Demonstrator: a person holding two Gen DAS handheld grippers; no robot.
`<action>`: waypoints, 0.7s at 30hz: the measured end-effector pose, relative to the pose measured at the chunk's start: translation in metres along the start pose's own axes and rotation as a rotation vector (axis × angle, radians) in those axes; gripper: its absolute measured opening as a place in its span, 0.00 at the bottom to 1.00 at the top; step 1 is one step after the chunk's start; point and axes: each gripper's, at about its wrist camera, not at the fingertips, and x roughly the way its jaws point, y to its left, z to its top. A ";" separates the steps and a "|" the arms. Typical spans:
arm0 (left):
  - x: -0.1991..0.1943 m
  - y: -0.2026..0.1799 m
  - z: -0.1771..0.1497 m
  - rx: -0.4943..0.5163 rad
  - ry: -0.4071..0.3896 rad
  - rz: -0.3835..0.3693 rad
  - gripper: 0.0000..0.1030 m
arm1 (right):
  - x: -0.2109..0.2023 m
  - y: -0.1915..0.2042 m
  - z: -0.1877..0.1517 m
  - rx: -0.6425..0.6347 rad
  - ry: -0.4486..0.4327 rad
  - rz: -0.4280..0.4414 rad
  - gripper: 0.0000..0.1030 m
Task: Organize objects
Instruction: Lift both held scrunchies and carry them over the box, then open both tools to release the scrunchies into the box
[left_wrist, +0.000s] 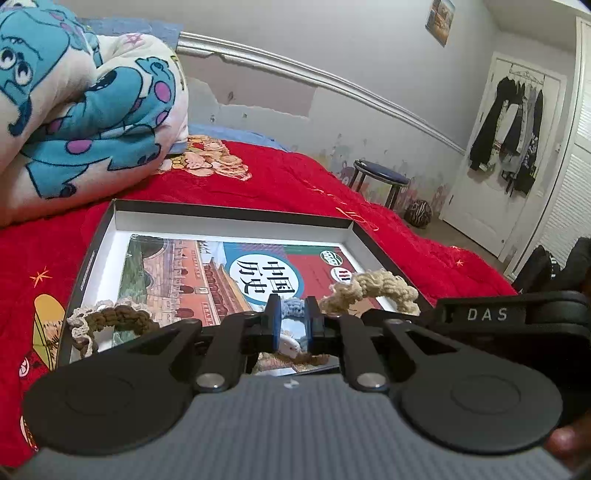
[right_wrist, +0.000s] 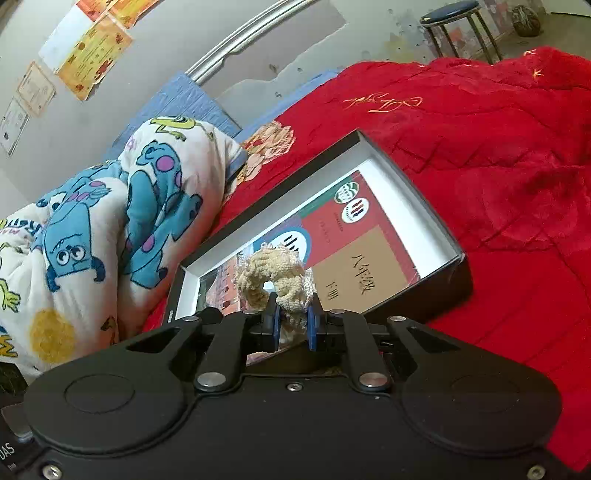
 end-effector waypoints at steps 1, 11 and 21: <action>0.000 -0.001 0.000 0.003 0.001 0.000 0.16 | 0.000 0.000 0.000 0.000 0.001 -0.002 0.14; 0.004 -0.002 -0.002 0.021 0.032 0.032 0.20 | -0.001 -0.011 0.004 0.046 -0.002 -0.042 0.14; 0.007 0.000 -0.004 0.023 0.044 0.060 0.21 | -0.002 -0.011 0.006 0.056 0.011 -0.049 0.14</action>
